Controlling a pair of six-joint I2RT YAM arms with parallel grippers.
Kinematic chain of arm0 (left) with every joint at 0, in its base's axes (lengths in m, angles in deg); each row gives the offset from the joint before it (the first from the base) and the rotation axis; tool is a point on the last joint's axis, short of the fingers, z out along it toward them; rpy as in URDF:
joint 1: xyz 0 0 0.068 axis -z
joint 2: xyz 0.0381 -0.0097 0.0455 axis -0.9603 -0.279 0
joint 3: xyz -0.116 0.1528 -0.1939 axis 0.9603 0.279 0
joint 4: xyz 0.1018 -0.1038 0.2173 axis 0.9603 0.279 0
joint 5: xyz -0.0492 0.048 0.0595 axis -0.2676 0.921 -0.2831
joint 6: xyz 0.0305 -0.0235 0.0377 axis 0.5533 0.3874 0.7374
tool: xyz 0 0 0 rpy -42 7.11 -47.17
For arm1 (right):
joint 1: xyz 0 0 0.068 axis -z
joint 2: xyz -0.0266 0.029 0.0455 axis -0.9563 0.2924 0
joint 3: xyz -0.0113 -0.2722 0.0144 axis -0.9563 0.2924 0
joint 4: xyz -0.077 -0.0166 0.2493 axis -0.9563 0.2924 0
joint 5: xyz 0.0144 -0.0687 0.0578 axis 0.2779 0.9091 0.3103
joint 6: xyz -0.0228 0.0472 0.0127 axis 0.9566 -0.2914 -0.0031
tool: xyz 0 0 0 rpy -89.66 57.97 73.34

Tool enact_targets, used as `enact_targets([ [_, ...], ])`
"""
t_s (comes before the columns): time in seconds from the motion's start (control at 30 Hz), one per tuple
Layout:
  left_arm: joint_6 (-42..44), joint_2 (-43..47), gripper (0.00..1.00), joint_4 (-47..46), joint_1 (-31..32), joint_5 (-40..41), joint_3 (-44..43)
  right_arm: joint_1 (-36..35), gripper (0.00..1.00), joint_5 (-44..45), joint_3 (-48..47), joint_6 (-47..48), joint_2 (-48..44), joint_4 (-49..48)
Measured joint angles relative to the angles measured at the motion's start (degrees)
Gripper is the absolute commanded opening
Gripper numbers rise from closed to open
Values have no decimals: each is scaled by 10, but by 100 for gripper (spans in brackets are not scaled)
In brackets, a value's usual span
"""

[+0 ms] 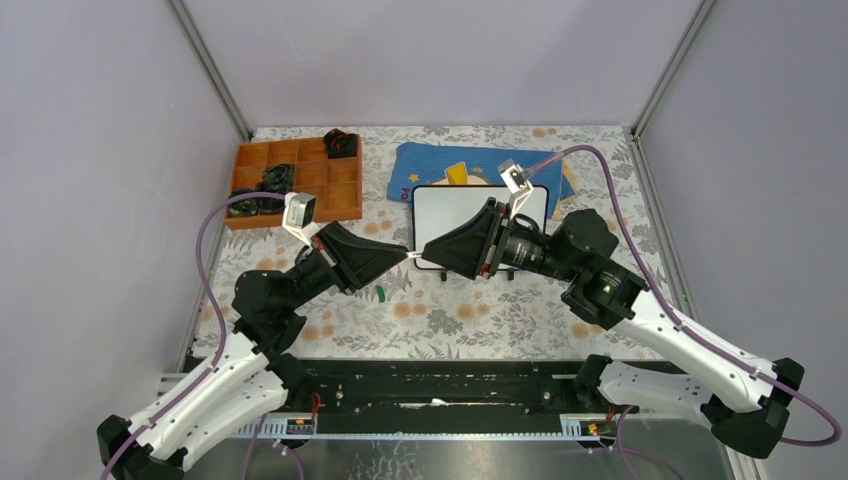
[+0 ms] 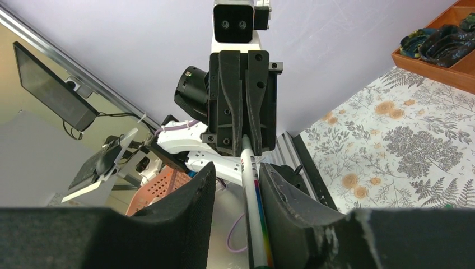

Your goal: Write a sentence on the whiteboard

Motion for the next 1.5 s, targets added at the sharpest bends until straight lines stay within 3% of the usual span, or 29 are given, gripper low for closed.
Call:
enact_targets([
  [0.13, -1, 0, 0, -3, 0, 3, 1, 0, 31, 0, 1, -3, 4, -5],
  [0.53, -1, 3, 0, -4, 0, 7, 5, 0, 27, -4, 6, -9, 8, -5],
  [1.17, -2, 3, 0, -3, 0, 13, 8, 0, 33, 1, 28, -19, 8, -34],
  [1.5, -2, 3, 0, -3, 0, 14, 12, 0, 29, 3, 33, -24, 7, -44],
])
